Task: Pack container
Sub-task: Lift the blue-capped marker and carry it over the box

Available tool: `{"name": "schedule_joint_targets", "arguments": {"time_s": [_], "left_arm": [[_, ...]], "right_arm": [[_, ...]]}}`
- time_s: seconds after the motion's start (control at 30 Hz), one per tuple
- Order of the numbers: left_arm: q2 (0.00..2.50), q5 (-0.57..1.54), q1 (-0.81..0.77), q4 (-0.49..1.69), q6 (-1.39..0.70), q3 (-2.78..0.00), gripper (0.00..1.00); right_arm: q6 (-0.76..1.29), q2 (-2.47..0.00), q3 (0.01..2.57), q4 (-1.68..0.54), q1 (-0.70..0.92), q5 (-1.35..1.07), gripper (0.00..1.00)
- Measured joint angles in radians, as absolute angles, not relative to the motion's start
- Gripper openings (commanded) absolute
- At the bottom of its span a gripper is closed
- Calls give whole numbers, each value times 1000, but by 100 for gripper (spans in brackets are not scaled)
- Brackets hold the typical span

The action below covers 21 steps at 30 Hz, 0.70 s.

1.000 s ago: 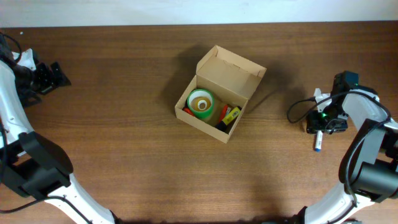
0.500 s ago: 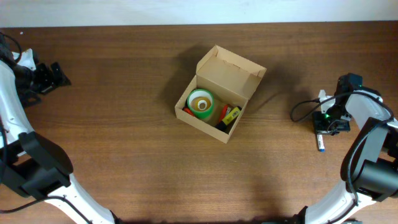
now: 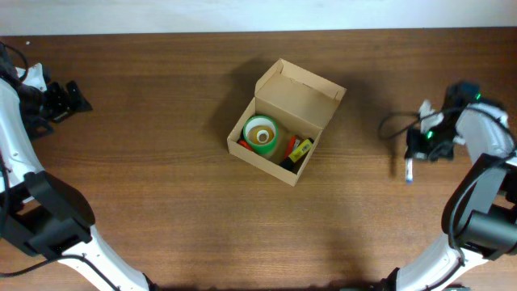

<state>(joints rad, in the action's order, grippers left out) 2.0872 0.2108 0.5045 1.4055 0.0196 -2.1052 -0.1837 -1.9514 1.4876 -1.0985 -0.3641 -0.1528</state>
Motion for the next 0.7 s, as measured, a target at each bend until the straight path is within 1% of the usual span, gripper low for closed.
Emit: {"name": "schedule_joint_targets", "arguments": {"time_s": [0.2,0.23,0.37,0.43,0.5,0.7], "left_arm": [[2087,211,505,1405,19,-2105,100],[2087,211,505,1406,19,-2106,100],[2087,210,505,1406,19,-2105,100],[2087,210,505,1406,20,-2105,100],[2087,210,505,1406,19,-2105,100],[2087,210,505,1406,19,-2105,100]], "right_arm": [[-92,-1952,1976,-1341,-299,-187,4],[-70,-1951,2075,-1372,-274,-188,4],[-11,-1946,2336,-1441,-151,-175,4],[-16,-1940,2410,-1456,-75,-165,4],[-62,-1930,2450,-1467,32,-161,4],[-268,-1939,2413,-1501,309,-159,4]]}}
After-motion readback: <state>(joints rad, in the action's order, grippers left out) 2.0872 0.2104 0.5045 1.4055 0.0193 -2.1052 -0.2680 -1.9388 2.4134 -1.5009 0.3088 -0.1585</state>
